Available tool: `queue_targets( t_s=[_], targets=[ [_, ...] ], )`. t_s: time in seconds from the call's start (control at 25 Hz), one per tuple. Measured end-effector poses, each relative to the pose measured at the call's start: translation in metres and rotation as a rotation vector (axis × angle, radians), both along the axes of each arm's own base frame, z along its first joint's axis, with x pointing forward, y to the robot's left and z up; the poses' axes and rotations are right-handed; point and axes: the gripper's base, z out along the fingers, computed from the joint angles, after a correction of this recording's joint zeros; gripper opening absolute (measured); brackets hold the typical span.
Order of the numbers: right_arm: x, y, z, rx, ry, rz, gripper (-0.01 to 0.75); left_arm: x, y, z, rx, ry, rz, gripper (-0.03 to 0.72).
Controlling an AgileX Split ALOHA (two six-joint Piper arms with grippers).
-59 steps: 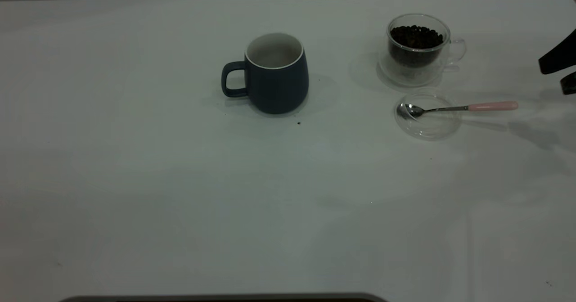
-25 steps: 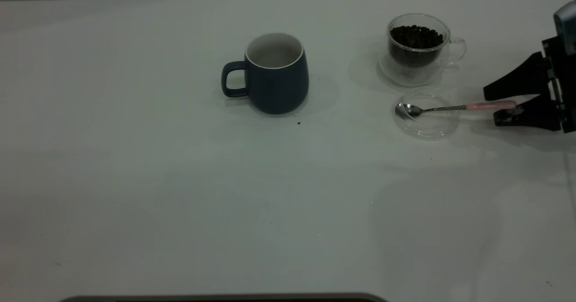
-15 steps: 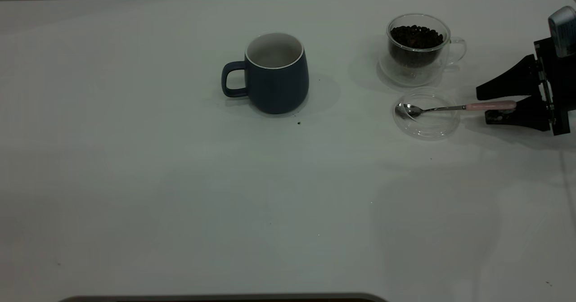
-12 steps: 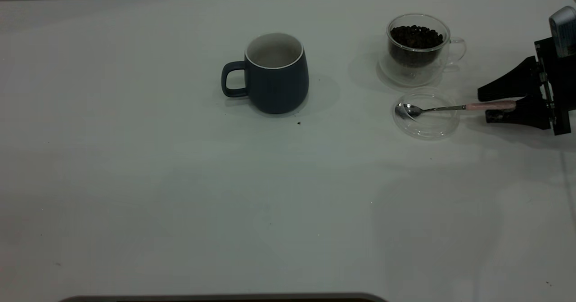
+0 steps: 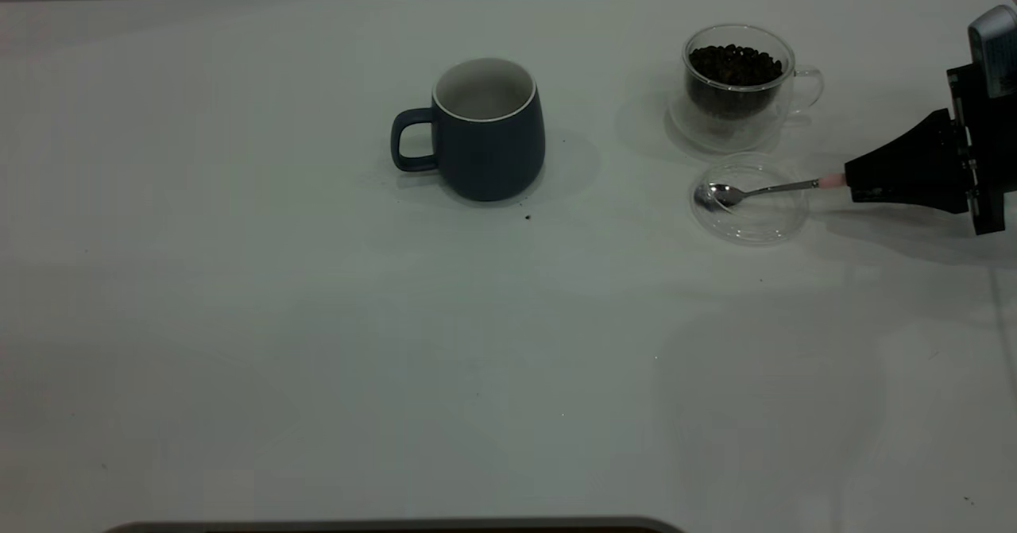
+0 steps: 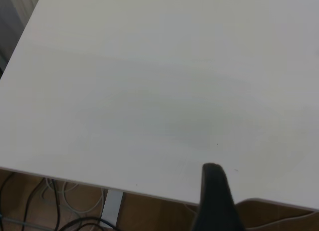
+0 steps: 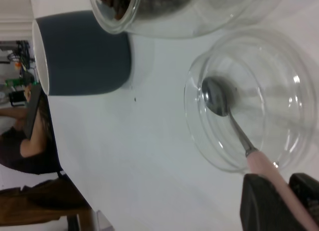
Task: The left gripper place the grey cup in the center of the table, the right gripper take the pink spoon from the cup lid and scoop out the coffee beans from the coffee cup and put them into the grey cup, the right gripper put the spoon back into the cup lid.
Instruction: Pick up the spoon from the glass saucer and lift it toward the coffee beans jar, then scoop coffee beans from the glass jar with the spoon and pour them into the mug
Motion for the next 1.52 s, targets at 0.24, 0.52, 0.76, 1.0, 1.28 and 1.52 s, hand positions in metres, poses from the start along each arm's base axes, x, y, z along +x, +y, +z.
queue_targets(
  t_s=[0.24,0.52,0.76,1.0,1.28,1.52],
  targets=[
    [0.006,-0.013,0.025,-0.036,-0.060,0.009,0.100,0.000,0.000,0.000,0.000,0.000,0.000,0.567],
    [0.018,-0.017,0.085,-0.049,-0.172,0.027,0.100,0.000,0.000,0.000,0.000,0.000,0.000,0.567],
    [0.049,0.005,0.113,-0.046,-0.213,0.056,0.100,0.000,0.000,0.000,0.000,0.000,0.000,0.567],
    [0.074,0.001,0.104,-0.096,-0.181,-0.035,0.100,0.000,0.000,0.000,0.002,0.000,-0.002,0.567],
    [0.073,0.000,0.080,-0.094,-0.118,-0.058,0.100,0.000,0.000,0.000,0.002,0.000,-0.002,0.567],
    [0.072,0.001,0.079,-0.073,-0.106,-0.052,0.100,0.000,0.000,0.000,0.002,0.000,-0.002,0.567]
  ],
)
